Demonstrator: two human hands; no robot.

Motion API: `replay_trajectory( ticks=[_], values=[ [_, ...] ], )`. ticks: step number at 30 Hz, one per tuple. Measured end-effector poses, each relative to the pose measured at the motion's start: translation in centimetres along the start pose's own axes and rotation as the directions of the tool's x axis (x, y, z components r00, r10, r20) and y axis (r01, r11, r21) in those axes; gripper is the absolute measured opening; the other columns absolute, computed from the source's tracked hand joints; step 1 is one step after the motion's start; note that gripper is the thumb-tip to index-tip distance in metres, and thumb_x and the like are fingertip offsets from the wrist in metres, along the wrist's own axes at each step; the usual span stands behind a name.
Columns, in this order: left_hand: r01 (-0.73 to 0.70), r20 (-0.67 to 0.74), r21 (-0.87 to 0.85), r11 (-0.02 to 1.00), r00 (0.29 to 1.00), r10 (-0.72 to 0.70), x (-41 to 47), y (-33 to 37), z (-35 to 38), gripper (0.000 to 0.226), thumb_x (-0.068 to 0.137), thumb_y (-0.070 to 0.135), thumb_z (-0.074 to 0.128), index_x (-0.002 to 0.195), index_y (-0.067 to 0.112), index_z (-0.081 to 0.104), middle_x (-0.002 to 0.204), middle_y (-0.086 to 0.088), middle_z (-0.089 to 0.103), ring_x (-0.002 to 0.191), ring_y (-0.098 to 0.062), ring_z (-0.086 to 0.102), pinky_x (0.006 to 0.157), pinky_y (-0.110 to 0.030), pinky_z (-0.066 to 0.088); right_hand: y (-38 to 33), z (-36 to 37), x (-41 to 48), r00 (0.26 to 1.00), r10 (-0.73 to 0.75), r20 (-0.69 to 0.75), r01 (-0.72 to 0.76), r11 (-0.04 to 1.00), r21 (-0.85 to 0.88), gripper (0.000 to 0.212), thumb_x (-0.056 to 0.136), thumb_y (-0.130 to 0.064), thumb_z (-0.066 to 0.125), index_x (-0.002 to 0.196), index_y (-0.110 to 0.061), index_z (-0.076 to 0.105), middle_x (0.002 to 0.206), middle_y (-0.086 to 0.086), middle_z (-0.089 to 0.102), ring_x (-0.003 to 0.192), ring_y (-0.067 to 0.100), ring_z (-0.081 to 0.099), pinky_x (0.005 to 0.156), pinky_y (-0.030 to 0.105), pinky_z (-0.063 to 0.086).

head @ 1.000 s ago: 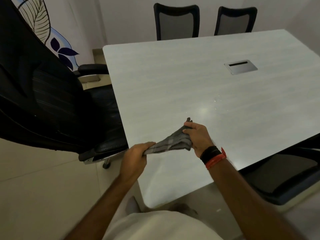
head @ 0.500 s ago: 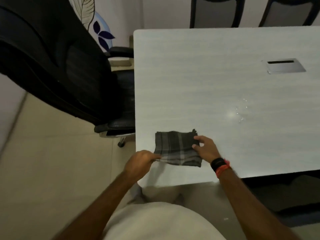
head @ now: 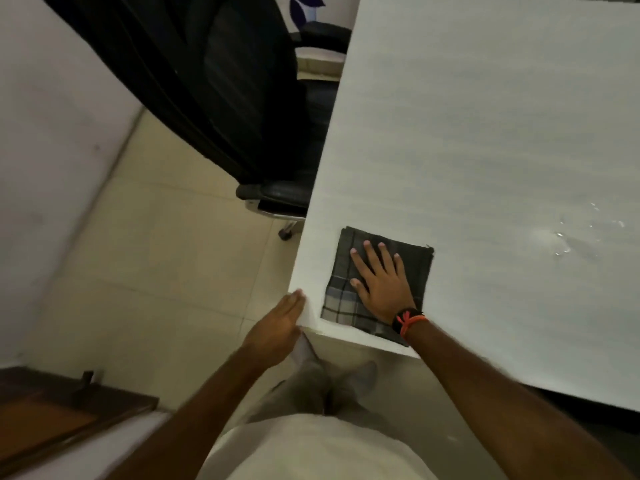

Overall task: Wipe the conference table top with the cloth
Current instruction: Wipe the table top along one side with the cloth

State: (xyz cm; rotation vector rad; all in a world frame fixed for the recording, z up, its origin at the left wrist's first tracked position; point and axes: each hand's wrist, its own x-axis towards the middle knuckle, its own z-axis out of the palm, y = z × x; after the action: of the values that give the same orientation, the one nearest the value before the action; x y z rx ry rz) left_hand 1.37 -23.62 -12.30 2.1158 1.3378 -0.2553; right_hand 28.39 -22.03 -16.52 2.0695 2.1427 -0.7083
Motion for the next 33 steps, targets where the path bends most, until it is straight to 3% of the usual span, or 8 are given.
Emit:
replay_trajectory(
  ticks=[4,7,13,17,21,25,28,33],
  values=[
    [-0.058,-0.055,-0.049,0.997,0.997,0.055,-0.9,-1.0,1.4,0.059,0.104,0.014,0.041,0.155,0.007,0.013,0.163,-0.005,0.012,0.152,-0.022,0.014,0.119,-0.033,-0.001,-2.2,-0.2,3.7,0.975,0.206,-0.085,-0.204,0.979,0.029,0.073,0.097,-0.071,0.022,0.162,-0.037,0.016,0.17,0.005,0.011,0.156,0.04,0.008,0.116,0.071,-0.006],
    [-0.09,-0.136,-0.018,0.996,0.987,0.087,-1.2,-2.0,2.7,0.057,0.095,0.008,0.041,0.151,0.002,0.031,0.158,-0.01,0.03,0.145,-0.026,0.034,0.117,-0.044,0.025,-4.9,0.3,4.7,0.987,0.148,-0.059,-0.151,0.988,-0.045,0.081,0.091,-0.081,0.017,0.161,-0.041,0.008,0.171,0.001,0.002,0.154,0.046,-0.001,0.107,0.074,-0.019],
    [-0.142,-0.117,0.02,0.99,0.983,0.143,-1.3,-3.1,3.7,0.078,0.077,0.005,0.063,0.15,0.007,0.036,0.157,-0.006,0.034,0.143,-0.019,0.034,0.123,-0.024,0.008,-1.9,1.6,0.4,0.979,-0.2,0.05,0.206,0.956,-0.21,0.082,0.089,-0.085,0.018,0.16,-0.045,0.007,0.171,-0.001,0.007,0.155,0.04,0.002,0.107,0.082,0.014],
    [-0.156,-0.068,0.127,0.98,0.984,0.165,-1.0,-4.1,4.3,0.104,0.064,0.003,0.074,0.155,0.009,0.023,0.158,-0.005,0.033,0.144,-0.019,0.031,0.116,-0.035,0.023,3.0,-1.1,3.6,0.99,0.136,-0.049,-0.141,0.981,-0.134,0.082,0.088,-0.084,0.016,0.159,-0.047,-0.003,0.171,-0.004,-0.007,0.156,0.038,-0.008,0.112,0.08,-0.002],
    [-0.174,-0.059,0.047,0.984,0.982,0.177,-1.1,-5.2,4.2,0.101,0.073,0.002,0.068,0.157,0.013,0.012,0.161,-0.005,0.022,0.149,-0.012,0.011,0.123,-0.025,-0.002,-1.0,-1.4,7.6,0.939,0.318,-0.13,-0.325,0.945,-0.033,0.085,0.089,-0.082,0.011,0.161,-0.04,-0.003,0.172,0.005,-0.001,0.154,0.046,-0.003,0.11,0.083,0.0],
    [-0.117,-0.171,-0.161,0.98,0.981,0.089,-1.4,-3.8,4.2,0.076,0.08,-0.004,0.029,0.154,0.013,0.026,0.16,0.0,0.022,0.149,-0.013,0.018,0.121,-0.029,0.02,-5.3,1.6,4.0,0.994,-0.107,0.02,0.109,0.975,-0.196,0.086,0.09,-0.083,0.015,0.162,-0.039,0.001,0.171,0.005,-0.002,0.154,0.045,-0.003,0.109,0.081,-0.008],
    [-0.087,-0.21,-0.164,0.983,0.976,0.052,-1.5,-2.6,4.8,0.072,0.081,-0.01,0.038,0.151,0.005,0.031,0.159,-0.005,0.025,0.147,-0.023,0.028,0.116,-0.038,0.03,-0.5,0.5,2.1,0.929,-0.354,0.11,0.37,0.897,-0.24,0.083,0.09,-0.084,0.017,0.161,-0.044,0.004,0.171,0.0,0.005,0.155,0.04,0.001,0.109,0.082,0.012],
    [-0.014,-0.17,-0.076,0.997,0.985,0.001,-1.7,-1.6,4.6,0.071,0.08,0.001,0.025,0.15,0.003,0.034,0.158,-0.01,0.03,0.144,-0.026,0.033,0.113,-0.04,0.029,6.0,-3.7,7.6,0.997,0.02,-0.07,-0.031,0.988,-0.151,0.082,0.09,-0.081,0.021,0.16,-0.046,-0.001,0.171,-0.004,-0.005,0.156,0.038,-0.007,0.113,0.079,-0.003]
  ],
)
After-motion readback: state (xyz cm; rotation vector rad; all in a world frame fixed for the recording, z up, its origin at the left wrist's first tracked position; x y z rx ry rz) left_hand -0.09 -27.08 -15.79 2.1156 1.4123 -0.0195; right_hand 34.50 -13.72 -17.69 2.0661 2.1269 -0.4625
